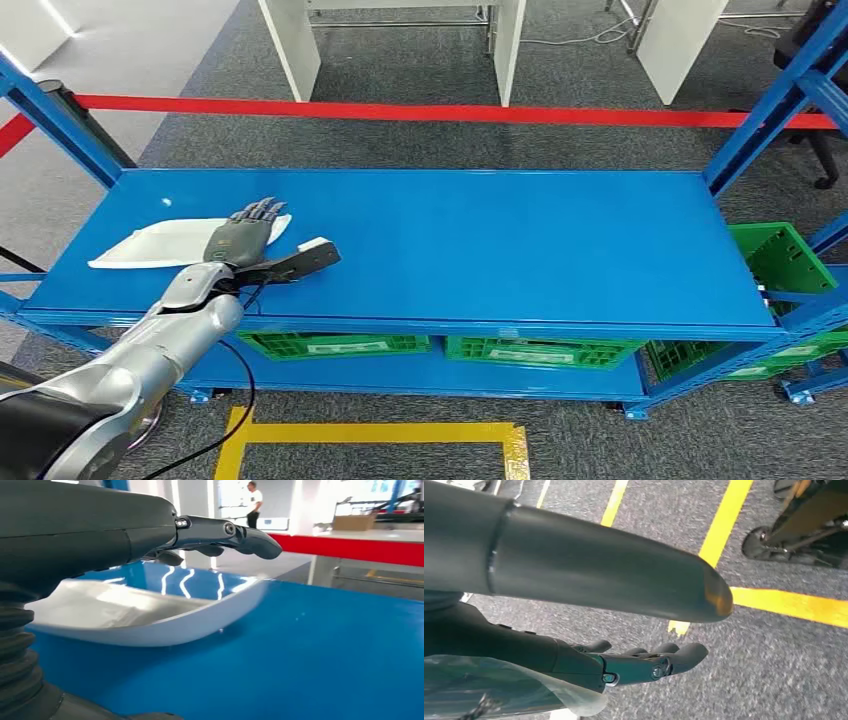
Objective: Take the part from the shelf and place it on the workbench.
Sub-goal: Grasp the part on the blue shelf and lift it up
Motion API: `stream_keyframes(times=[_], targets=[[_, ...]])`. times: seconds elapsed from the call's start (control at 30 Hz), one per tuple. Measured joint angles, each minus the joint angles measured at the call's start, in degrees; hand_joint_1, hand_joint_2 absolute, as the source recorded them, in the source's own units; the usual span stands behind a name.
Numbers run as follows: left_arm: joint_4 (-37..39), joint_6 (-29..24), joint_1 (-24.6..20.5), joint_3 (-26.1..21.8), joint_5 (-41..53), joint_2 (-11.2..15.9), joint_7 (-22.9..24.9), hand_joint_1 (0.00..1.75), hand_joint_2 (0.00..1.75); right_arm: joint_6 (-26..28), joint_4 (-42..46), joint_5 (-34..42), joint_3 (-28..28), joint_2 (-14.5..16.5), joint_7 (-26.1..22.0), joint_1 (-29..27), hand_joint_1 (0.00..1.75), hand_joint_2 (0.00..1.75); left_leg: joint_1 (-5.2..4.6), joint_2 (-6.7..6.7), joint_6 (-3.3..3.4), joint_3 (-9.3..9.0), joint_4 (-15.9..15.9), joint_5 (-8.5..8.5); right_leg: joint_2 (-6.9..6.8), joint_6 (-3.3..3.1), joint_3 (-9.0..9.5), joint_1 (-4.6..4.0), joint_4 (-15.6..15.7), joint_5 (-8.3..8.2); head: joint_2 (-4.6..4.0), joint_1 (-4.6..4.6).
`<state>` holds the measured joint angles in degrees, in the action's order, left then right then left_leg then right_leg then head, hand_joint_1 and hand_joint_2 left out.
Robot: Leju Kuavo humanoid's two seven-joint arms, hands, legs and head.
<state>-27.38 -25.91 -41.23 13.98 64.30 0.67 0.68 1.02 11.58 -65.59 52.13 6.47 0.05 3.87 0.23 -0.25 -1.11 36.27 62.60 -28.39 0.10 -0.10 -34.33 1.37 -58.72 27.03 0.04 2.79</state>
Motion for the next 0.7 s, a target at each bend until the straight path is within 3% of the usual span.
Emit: stream_keyframes(times=[0.07,0.1,0.13,0.17,0.2,0.3,0.37,0.47,0.53,0.6,0.67,0.7], targets=[[0.1,0.0,0.0,0.0,0.0,0.0,0.0,0.0,1.75,0.0,0.0,0.0,0.0,0.0,0.0,0.0,0.0,0.0,0.08,0.0,-0.19,2.08,4.6,-2.06,0.0,-0.11,0.01,-0.04,0.0,0.02,0.0,0.01],[0.1,0.0,0.1,0.0,0.0,0.1,0.0,0.0,1.75,0.0,0.0,0.0,0.0,0.0,0.0,-0.1,0.0,0.0,0.13,0.0,-0.33,3.9,8.5,-3.66,0.0,-0.2,0.01,-0.07,0.0,0.05,0.0,0.02],[0.2,-0.2,0.2,0.0,0.1,0.1,0.2,0.0,1.75,0.0,0.0,0.0,0.0,0.0,0.0,-0.1,0.0,0.0,0.16,0.0,-0.38,5.26,11.4,-4.45,0.0,-0.23,0.04,-0.11,0.0,0.07,0.0,0.01],[0.3,-0.6,0.3,0.0,0.2,0.1,0.4,0.0,1.75,0.0,0.0,0.0,0.0,0.0,0.0,-0.1,0.0,0.0,0.16,0.0,-0.34,5.76,12.3,-4.17,0.01,-0.24,0.07,-0.14,0.0,0.09,0.0,0.02],[0.3,-1.2,0.4,-0.1,0.4,0.1,0.6,0.0,1.75,0.0,0.0,-0.1,0.0,0.0,0.0,-0.1,0.0,0.0,0.15,0.0,-0.2,5.25,11.0,-2.85,0.03,-0.24,0.14,-0.17,0.0,0.12,0.0,0.02],[0.4,-4.3,0.4,-0.8,1.3,0.4,1.4,0.0,1.75,0.0,0.0,-0.4,0.0,0.1,0.0,0.0,0.0,0.0,-0.11,0.01,0.76,0.21,-0.1,2.57,0.14,0.01,0.37,-0.3,0.0,0.25,0.0,0.0],[0.4,-5.7,0.4,-1.4,2.2,0.6,2.2,0.0,1.75,0.0,0.0,-0.5,0.1,0.2,0.0,0.0,0.0,0.0,-0.4,0.03,1.17,-1.48,-3.8,3.24,0.16,0.48,0.22,-0.37,0.0,0.25,0.0,-0.02],[0.7,-5.4,0.4,-1.6,4.5,0.9,4.2,0.04,1.75,0.0,0.0,-0.7,0.1,0.2,0.0,0.0,0.0,0.0,-0.27,0.04,1.7,-1.8,-4.7,3.34,0.04,1.43,-0.07,-0.34,-0.1,0.53,0.0,-0.05],[0.9,-4.3,0.4,-1.6,5.9,1.1,5.8,0.86,1.75,0.0,0.0,-0.9,0.1,0.2,0.0,0.0,0.0,0.0,0.02,0.12,2.27,-2.11,-5.2,3.62,-0.01,1.85,-1.68,-0.33,-3.3,2.62,0.0,-0.16],[1.2,-2.9,0.3,-1.6,6.8,1.3,6.9,1.7,1.75,-0.2,0.0,-1.1,0.2,0.2,0.0,0.0,0.0,0.0,0.01,0.14,2.52,-2.1,-5.3,3.64,-0.02,2.11,-5.22,-0.25,-10.7,5.99,0.0,-0.24],[1.6,-1.8,0.4,-1.6,7.3,1.4,7.2,1.75,1.75,-0.2,0.0,-1.2,0.5,0.2,0.0,-0.1,0.0,0.0,-0.02,0.1,2.57,-2.1,-5.2,3.62,-0.02,2.36,-7.9,-0.21,-15.9,7.15,0.0,-0.24],[1.7,-1.5,0.5,-1.6,7.5,1.4,7.1,1.75,1.75,-0.2,0.0,-1.2,0.6,0.2,0.0,-0.1,0.0,0.0,0.0,0.06,2.54,-2.13,-5.2,3.59,-0.03,2.41,-7.75,-0.2,-15.3,6.1,0.0,-0.25]])
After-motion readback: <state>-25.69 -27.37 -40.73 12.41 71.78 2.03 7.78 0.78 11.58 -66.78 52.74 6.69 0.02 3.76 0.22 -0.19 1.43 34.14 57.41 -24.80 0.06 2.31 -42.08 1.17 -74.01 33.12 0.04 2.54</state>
